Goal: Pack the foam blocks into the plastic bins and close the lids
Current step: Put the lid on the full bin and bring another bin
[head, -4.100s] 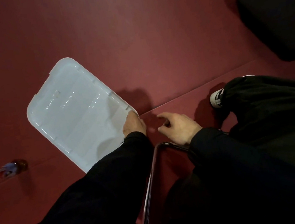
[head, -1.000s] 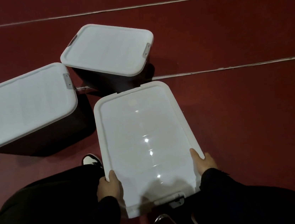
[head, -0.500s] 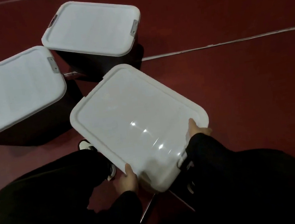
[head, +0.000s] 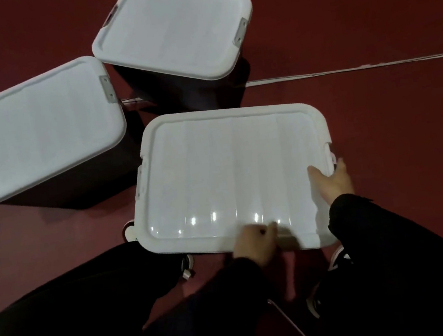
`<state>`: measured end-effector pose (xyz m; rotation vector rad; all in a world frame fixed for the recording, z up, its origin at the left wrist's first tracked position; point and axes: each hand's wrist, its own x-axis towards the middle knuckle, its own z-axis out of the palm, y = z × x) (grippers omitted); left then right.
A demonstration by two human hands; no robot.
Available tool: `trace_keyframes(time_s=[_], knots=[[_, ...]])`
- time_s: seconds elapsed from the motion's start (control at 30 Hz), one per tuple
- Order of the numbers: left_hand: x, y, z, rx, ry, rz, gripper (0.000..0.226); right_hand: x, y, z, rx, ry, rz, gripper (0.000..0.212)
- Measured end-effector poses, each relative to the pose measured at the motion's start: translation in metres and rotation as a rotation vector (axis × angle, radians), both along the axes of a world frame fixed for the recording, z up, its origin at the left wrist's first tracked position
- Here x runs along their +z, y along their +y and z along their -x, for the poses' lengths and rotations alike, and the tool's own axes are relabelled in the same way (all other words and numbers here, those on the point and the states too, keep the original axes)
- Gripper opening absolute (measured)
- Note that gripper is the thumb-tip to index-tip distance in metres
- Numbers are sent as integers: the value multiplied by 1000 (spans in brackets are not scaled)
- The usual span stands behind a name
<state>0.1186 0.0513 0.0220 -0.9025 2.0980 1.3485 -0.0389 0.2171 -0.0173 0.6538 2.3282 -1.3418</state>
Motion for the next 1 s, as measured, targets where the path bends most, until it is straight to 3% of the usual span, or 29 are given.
trace_keyframes(time_s=[0.07,0.1,0.13,0.2,0.27,0.33,0.47,0.57,0.63,0.7,0.8,0.9,1.0], knots=[[15,-50,10,172,285,284,26,-6,8,-1,-91,-89,25,88],[23,-83,14,268,370,420,28,-10,12,-1,-127,-150,41,102],[16,-119,14,303,359,542,42,-12,14,0,-155,-192,84,113],[-4,-191,10,298,154,655,72,-10,15,0,-190,-244,178,107],[-28,-241,0,325,-74,480,92,-6,12,-1,-192,-225,197,96],[-46,-266,-11,412,-127,258,95,-6,10,-3,-207,-168,142,93],[-75,-271,-21,577,66,150,86,-8,0,-21,-243,80,-75,59],[-79,-264,-15,647,173,152,53,-9,-10,-37,-125,241,-251,33],[-83,-261,-17,569,252,280,46,-9,-10,-42,-75,258,-322,37],[-85,-259,-18,426,280,438,54,-7,-9,-43,-43,245,-366,45],[-74,-250,-18,385,291,430,54,-7,-7,-47,11,274,-401,49],[-62,-238,-21,303,242,507,52,-6,-4,-48,14,280,-419,49],[-53,-240,-18,55,121,658,56,-1,-6,-42,72,223,-507,45]])
